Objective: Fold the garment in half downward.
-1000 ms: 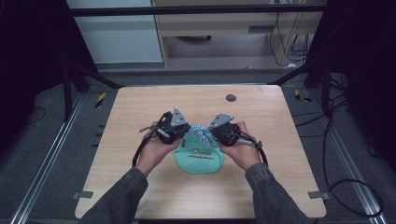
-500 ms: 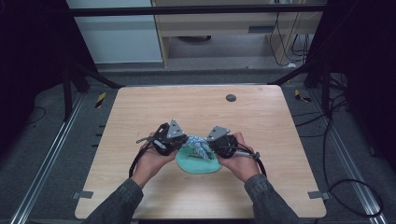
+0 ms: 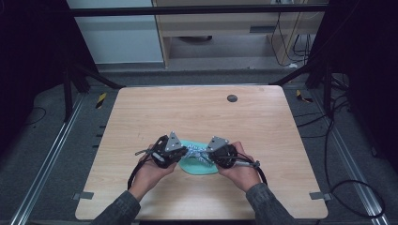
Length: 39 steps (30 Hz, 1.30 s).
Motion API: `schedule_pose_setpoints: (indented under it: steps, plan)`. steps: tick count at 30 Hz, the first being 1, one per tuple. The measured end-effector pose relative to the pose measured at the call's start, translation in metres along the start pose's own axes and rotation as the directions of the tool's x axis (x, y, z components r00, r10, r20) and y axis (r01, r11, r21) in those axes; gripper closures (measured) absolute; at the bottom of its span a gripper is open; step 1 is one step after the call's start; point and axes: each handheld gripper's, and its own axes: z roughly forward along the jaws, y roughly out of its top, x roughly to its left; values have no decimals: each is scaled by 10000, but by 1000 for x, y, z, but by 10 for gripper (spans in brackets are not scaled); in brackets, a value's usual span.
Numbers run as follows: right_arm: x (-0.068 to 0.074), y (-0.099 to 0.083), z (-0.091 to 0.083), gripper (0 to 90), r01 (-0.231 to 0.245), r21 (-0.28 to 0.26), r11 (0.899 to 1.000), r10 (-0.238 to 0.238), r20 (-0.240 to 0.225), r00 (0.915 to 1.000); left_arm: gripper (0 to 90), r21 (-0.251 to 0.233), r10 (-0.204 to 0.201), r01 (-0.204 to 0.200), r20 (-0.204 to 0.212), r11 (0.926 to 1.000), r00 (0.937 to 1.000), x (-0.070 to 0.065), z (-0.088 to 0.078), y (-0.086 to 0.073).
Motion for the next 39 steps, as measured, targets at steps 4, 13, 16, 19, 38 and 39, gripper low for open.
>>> schedule_pose_setpoints:
  steps: [4,13,16,19,38,39]
  plan:
    - [8,-3,2,834,100,71,9999,-99,-125,9999,846,87,-43,42,107,10000,9999,-5,1,-9]
    - [21,-12,3,832,140,120,9998,-135,-397,9991,846,176,-178,173,308,9997,9994,-11,4,-23]
    - [23,-13,3,830,120,111,9999,-115,-452,9989,845,219,-154,146,377,9997,9992,-14,5,-26]
    - [26,-15,2,829,100,85,9999,-96,-540,9985,845,258,-146,136,375,9996,9992,-15,5,-30]
    - [38,-25,-1,839,193,201,9996,-173,-953,9953,848,342,-179,162,489,9993,9986,-18,5,-42]
    - [38,-25,-1,839,193,201,9996,-173,-953,9953,848,336,-183,166,518,9993,9985,-19,6,-42]
